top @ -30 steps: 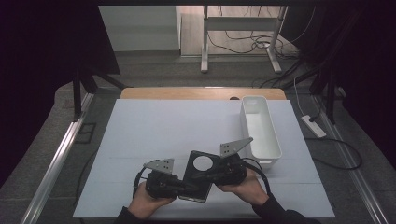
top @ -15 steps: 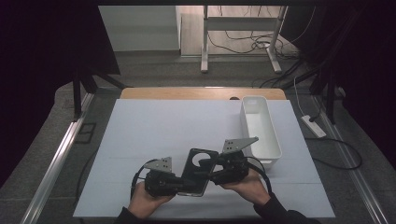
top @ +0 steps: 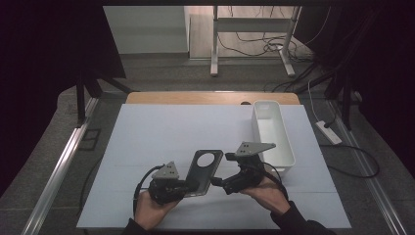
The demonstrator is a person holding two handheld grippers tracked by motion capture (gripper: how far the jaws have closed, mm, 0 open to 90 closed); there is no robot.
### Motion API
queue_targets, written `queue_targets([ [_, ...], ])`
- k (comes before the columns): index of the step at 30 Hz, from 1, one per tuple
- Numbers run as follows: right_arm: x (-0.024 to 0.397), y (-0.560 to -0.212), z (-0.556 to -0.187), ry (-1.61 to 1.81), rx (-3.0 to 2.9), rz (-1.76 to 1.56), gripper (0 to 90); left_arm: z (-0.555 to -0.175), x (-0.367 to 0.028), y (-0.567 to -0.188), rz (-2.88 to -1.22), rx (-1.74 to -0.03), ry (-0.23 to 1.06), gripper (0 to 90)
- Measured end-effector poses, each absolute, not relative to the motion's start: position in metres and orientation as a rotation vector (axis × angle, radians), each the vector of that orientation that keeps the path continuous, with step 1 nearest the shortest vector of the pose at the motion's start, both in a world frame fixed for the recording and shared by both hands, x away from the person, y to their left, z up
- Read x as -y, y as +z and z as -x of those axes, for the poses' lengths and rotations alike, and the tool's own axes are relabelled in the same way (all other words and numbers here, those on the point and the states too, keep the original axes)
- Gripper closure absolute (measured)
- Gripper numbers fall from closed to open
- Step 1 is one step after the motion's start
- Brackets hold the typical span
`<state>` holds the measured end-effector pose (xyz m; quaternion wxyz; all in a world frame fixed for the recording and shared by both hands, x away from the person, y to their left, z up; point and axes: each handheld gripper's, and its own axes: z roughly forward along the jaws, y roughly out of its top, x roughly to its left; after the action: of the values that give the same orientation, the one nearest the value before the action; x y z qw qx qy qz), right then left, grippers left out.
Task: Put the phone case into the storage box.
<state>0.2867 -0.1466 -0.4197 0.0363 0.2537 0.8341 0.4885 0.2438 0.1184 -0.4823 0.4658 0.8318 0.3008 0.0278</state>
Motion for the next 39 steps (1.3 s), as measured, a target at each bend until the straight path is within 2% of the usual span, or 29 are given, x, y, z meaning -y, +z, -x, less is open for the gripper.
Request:
queue_targets([
  [12, 0.15, -0.419, -0.289, 1.446, -2.561, -0.784, 0.0, -0.244, -0.117, -0.483, -2.066, -0.801, 0.12, 84.3],
  [36, 0.158, -0.399, -0.287, 1.382, -2.478, -0.808, 0.0, -0.24, -0.107, -0.484, -2.078, -0.739, 0.027, 84.3],
  [39, 0.16, -0.395, -0.285, 1.373, -2.447, -0.791, 8.4, -0.239, -0.106, -0.484, -2.073, -0.733, 0.015, 84.3],
])
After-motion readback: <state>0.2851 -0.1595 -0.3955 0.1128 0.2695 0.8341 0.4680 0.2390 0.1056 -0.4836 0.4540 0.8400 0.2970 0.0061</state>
